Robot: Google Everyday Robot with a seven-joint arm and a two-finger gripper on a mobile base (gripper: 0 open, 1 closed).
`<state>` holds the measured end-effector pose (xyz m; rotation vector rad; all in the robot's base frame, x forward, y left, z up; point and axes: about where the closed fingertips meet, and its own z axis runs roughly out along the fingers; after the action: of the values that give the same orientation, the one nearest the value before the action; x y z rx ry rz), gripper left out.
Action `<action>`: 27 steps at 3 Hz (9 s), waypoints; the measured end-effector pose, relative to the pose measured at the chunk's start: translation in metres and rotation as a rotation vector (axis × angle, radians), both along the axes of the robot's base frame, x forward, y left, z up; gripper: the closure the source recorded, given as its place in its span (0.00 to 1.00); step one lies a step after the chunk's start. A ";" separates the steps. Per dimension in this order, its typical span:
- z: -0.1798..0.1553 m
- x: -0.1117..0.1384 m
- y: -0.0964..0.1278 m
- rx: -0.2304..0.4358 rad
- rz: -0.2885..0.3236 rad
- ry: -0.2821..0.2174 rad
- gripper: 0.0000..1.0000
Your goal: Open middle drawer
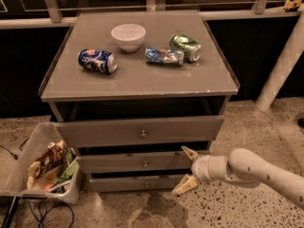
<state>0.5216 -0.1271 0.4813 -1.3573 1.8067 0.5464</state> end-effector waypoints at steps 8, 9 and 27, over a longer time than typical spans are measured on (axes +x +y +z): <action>-0.063 0.056 0.025 -0.035 0.041 -0.136 0.41; -0.063 0.056 0.025 -0.035 0.041 -0.136 0.64; -0.033 0.025 0.014 -0.057 0.004 -0.202 1.00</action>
Offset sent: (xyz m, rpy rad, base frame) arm 0.0064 0.0023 -0.0159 0.0155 -0.0357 0.0021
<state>0.5467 -0.1129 0.4480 -1.4016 1.6665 0.3484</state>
